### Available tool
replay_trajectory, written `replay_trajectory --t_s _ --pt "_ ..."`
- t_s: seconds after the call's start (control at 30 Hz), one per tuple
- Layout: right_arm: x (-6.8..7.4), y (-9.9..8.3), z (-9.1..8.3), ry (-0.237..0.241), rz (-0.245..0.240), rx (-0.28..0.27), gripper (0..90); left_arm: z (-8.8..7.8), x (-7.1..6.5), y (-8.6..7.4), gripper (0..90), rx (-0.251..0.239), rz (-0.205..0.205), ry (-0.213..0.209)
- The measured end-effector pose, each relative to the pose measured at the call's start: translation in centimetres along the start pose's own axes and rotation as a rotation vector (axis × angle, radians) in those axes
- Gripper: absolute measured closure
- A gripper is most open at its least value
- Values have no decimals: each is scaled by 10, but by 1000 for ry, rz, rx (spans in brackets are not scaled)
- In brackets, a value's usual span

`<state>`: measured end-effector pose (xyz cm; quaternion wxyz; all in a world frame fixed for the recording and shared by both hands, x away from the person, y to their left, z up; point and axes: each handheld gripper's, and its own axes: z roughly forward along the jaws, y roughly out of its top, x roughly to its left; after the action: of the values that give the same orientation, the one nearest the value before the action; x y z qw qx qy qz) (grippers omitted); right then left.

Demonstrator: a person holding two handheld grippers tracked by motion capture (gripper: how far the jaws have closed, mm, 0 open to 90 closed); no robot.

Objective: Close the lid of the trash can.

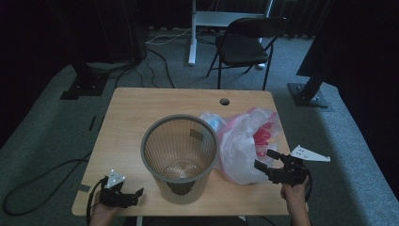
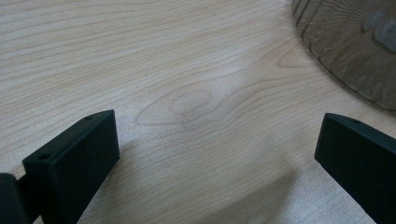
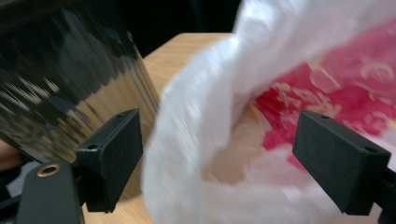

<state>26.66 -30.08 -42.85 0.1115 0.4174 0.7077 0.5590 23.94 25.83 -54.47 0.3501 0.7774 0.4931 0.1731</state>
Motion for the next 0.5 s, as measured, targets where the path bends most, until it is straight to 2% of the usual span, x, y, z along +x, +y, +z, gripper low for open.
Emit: replay_trajectory --t_s 0.13,0.5 --pt "-4 -13 -1 -28 -16 5 154 0 0 0 0 2 2 1" --pt "-14 -35 -10 -31 -2 -45 154 0 0 0 0 6 4 -1"
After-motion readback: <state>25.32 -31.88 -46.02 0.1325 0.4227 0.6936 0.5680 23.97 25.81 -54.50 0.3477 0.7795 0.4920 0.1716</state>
